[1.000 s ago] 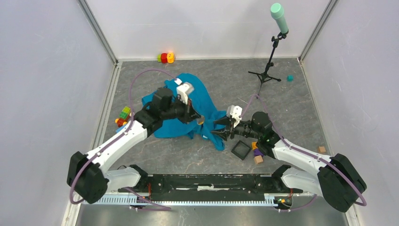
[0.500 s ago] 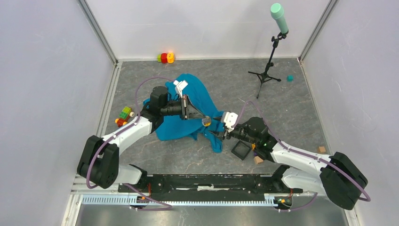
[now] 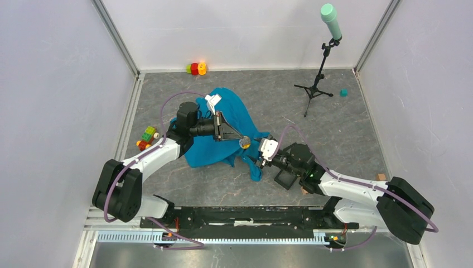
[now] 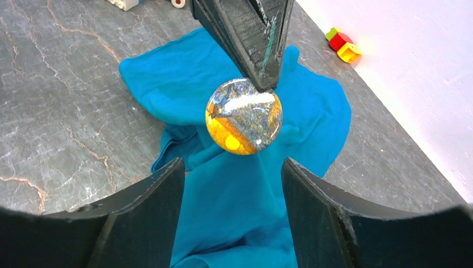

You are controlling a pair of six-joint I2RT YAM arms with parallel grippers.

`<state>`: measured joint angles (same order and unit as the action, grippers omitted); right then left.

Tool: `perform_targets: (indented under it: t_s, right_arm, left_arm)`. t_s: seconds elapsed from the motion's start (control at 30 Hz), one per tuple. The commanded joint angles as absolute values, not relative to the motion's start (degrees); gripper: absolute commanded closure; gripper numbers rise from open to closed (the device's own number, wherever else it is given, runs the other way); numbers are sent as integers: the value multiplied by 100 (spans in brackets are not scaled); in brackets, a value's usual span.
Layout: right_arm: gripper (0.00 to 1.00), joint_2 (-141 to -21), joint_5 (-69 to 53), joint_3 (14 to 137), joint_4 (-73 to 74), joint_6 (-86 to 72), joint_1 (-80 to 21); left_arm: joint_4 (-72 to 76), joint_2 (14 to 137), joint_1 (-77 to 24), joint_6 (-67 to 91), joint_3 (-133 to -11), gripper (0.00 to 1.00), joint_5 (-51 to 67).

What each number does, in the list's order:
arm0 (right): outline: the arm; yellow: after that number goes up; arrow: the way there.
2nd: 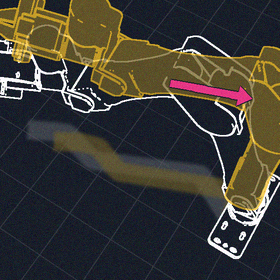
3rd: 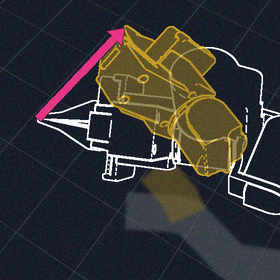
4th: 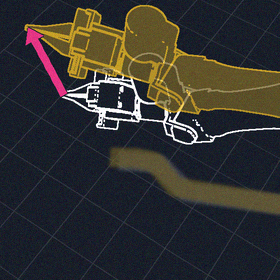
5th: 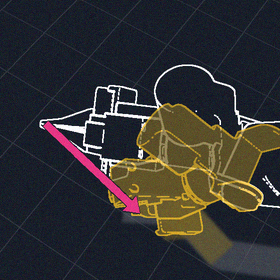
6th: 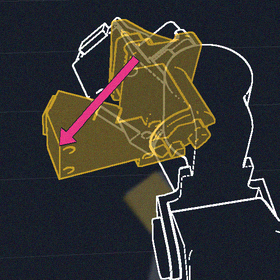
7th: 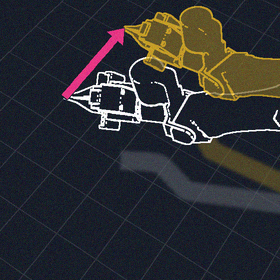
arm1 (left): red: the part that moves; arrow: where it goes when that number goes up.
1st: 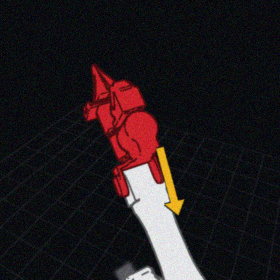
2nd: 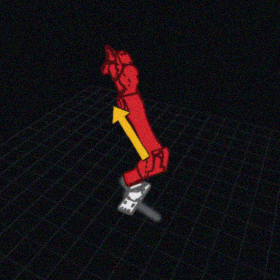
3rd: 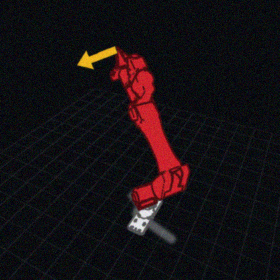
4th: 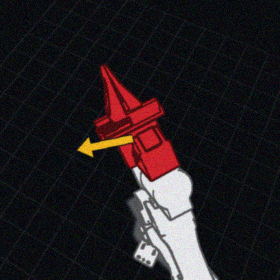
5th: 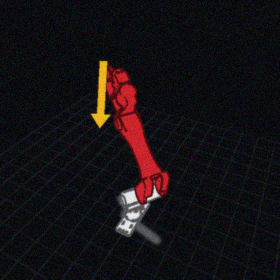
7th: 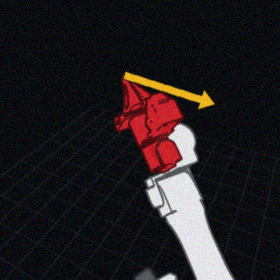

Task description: Remove the brooch from the garment

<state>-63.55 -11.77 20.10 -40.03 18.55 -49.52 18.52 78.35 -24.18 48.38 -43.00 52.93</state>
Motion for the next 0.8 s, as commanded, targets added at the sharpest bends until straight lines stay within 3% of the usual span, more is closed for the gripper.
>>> perform_targets:
  t_s: [0.0, 0.17, 0.37, 0.47, 0.63, 0.67, 0.77]
  right_arm:
    - [34, -6527, -1287, 2364, -4281, 1925, -4984]
    - [48, -6650, -1386, 2418, -4405, 1850, -4979]
    - [79, -6816, -1404, 2793, -3702, 1635, -4972]
    - [97, -6838, -1444, 2842, -3570, 1444, -4941]
    - [100, -6852, -1506, 3143, -2993, 644, -4857]
    - [100, -6868, -1572, 3248, -2770, 495, -4843]
    - [100, -6972, -1618, 3565, -2137, 92, -4812]
  left_arm:
    - [2052, 7814, -2410, 4934, -4330, 98, 5632]
    - [1811, 7828, -2418, 4757, -4380, 98, 5673]
    - [1288, 7827, -2414, 4344, -4545, 96, 5612]
    - [144, 7662, -2410, 3451, -4785, 77, 4918]
    - [-1469, 7265, -2416, 2335, -5088, 6, 3083]
    - [-1559, 7122, -2422, 2231, -5048, 2, 2698]
    - [-1335, 6578, -2466, 2160, -4718, 3, 2089]
